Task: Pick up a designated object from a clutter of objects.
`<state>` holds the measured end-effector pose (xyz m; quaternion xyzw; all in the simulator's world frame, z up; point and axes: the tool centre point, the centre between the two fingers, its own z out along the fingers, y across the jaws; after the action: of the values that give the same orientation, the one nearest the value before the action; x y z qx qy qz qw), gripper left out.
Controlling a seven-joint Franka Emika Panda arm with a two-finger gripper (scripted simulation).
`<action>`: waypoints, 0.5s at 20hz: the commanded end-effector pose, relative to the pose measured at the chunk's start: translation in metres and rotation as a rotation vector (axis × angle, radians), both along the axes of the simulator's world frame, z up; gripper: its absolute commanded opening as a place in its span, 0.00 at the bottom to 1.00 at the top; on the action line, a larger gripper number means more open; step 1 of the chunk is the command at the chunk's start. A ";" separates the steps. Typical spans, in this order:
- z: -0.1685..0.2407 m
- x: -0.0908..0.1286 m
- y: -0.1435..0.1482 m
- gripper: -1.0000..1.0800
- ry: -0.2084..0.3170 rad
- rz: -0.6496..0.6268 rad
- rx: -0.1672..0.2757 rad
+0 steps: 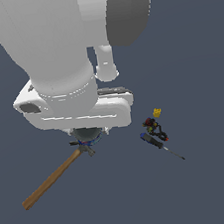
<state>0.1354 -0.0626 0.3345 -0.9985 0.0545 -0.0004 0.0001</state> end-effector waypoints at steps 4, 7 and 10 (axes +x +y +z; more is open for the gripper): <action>0.030 0.001 -0.003 0.00 0.001 0.000 0.000; 0.038 0.001 -0.004 0.00 0.001 0.000 0.000; 0.042 0.002 -0.004 0.00 0.001 0.000 0.000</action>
<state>0.1370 -0.0667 0.3737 -0.9985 0.0544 0.0001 0.0000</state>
